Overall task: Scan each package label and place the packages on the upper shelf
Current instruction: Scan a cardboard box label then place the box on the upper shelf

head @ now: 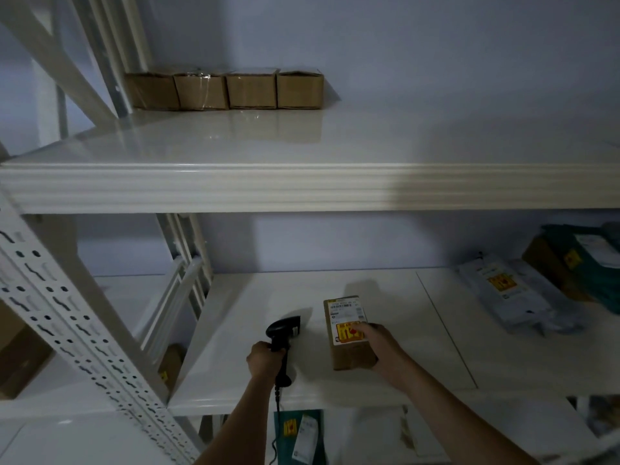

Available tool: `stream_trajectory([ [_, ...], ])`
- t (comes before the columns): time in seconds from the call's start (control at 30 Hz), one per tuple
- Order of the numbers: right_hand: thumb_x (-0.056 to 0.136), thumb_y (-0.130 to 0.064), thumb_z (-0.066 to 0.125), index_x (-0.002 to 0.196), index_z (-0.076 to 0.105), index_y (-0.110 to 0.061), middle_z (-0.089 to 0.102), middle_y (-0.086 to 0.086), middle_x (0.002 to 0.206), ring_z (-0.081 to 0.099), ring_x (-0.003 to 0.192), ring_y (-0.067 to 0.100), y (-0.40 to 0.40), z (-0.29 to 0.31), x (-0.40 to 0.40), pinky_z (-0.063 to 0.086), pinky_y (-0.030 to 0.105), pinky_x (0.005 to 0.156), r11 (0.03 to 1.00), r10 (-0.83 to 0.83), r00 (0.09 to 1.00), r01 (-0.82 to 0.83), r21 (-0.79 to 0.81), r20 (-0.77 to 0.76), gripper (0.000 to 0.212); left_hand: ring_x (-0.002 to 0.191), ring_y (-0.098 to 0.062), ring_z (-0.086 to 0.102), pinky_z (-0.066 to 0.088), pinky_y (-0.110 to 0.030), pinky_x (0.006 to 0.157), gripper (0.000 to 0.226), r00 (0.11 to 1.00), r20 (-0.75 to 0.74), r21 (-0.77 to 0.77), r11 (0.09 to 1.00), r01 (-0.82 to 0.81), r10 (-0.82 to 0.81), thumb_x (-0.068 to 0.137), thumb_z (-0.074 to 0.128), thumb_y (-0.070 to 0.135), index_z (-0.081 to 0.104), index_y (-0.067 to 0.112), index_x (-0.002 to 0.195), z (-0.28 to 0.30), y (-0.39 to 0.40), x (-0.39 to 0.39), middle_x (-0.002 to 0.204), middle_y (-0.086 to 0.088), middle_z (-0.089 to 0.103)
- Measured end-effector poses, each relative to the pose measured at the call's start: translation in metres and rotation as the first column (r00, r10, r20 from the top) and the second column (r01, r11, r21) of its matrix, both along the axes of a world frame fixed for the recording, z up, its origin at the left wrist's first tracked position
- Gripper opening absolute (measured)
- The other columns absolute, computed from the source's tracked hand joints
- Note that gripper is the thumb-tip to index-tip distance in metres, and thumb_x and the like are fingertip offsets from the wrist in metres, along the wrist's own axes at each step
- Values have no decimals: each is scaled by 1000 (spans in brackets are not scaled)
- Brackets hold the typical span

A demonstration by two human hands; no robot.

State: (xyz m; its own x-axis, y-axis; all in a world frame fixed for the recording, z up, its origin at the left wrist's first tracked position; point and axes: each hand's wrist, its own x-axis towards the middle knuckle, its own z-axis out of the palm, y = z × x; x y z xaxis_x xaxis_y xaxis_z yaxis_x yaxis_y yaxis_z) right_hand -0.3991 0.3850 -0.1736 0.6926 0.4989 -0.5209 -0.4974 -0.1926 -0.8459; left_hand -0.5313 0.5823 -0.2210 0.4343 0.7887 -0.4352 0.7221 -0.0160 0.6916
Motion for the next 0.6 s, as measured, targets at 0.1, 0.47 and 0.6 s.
stream_trajectory([
  [0.1,93,-24,60,114,70,-18,79,8,97,75,87,25,-2,8,-1,60,42,78,1000,-4,1000,4,13,10,24,110,-35,59,52,-39,92,33,990,-114,72,993,89,-81,93,58,22,56,0,118,19,-3,3,118,-20,63],
  [0.47,98,-41,58,125,59,-17,67,13,115,69,101,31,-21,115,-14,62,53,76,991,-88,985,71,117,147,35,97,3,67,49,-7,71,45,711,459,146,835,531,-533,90,63,50,59,35,131,175,-92,10,110,21,70],
  [0.6,93,-56,59,123,65,-20,71,7,119,68,109,23,-46,161,-14,58,45,93,986,153,950,-167,28,272,47,105,-12,66,55,-31,91,52,724,449,289,851,438,-524,83,77,29,59,24,132,208,-111,-1,120,7,68],
])
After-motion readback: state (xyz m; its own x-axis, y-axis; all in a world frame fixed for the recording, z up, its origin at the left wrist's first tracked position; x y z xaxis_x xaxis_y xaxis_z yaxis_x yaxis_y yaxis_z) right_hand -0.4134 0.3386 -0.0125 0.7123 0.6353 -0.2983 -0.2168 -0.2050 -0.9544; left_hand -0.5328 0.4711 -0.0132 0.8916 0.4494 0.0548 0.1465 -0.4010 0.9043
